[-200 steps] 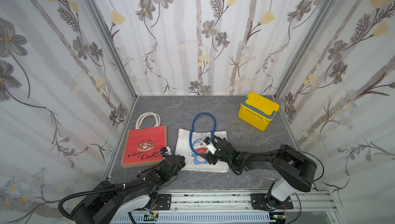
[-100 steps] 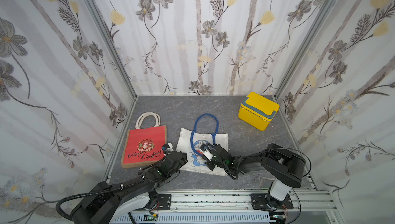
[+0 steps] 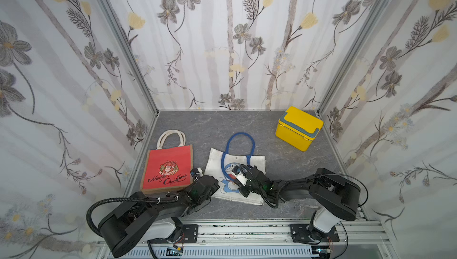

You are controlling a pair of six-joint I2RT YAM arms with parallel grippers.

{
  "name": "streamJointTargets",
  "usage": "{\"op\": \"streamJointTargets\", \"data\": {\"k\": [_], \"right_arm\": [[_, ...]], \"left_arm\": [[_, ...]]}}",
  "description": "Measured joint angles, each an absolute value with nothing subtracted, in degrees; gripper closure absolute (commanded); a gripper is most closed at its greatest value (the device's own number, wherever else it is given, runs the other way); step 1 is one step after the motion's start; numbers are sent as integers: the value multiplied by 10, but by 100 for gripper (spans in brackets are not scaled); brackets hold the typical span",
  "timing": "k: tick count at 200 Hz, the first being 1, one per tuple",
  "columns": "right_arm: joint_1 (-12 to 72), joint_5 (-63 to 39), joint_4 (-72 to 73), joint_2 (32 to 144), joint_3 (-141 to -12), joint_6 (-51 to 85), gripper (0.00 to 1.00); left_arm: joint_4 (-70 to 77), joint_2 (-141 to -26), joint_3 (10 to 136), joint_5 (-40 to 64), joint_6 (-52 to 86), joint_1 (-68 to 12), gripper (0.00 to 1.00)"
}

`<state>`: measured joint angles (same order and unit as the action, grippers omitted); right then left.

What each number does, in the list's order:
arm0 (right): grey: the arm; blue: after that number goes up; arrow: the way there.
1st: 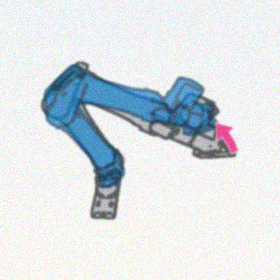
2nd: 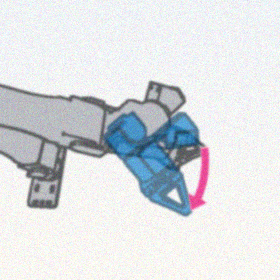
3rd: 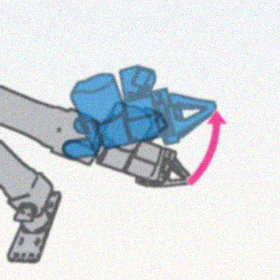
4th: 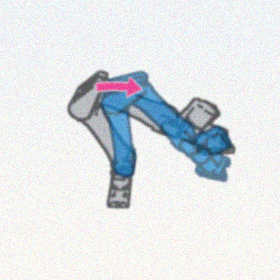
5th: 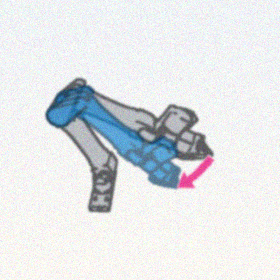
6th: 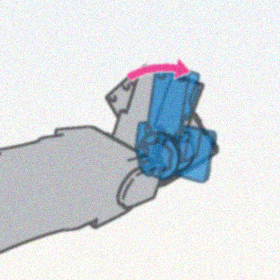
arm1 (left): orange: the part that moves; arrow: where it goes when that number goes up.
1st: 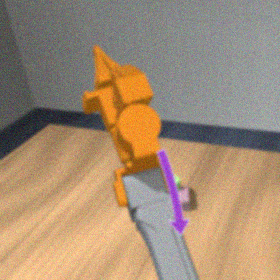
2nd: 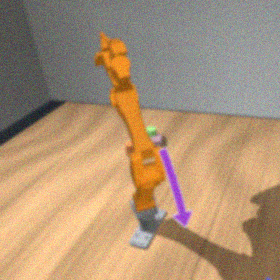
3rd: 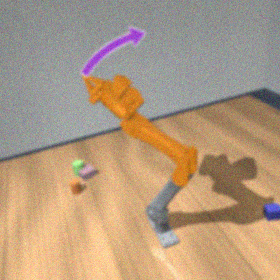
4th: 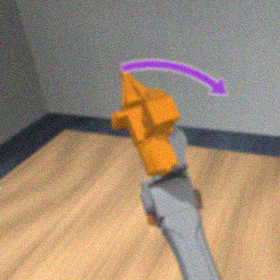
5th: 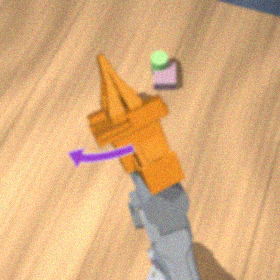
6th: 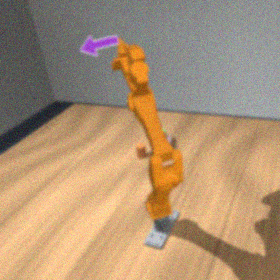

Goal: Put away the canvas bag
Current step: Adjust the canvas bag at the center of the board.

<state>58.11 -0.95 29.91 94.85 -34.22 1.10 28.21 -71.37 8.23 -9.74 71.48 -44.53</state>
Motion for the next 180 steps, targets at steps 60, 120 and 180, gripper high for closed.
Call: {"op": "streamJointTargets", "data": {"k": [60,120,180], "right_arm": [[542,13,220,923,-423,6,90],[478,80,138,961,-547,-35,88],[434,110,98,1010,-621,-51,88]], "left_arm": [[339,-733,59,-109,729,-448,100],[432,-807,61,-94,735,-446,100],[511,-859,57,-82,747,-448,100]]}}
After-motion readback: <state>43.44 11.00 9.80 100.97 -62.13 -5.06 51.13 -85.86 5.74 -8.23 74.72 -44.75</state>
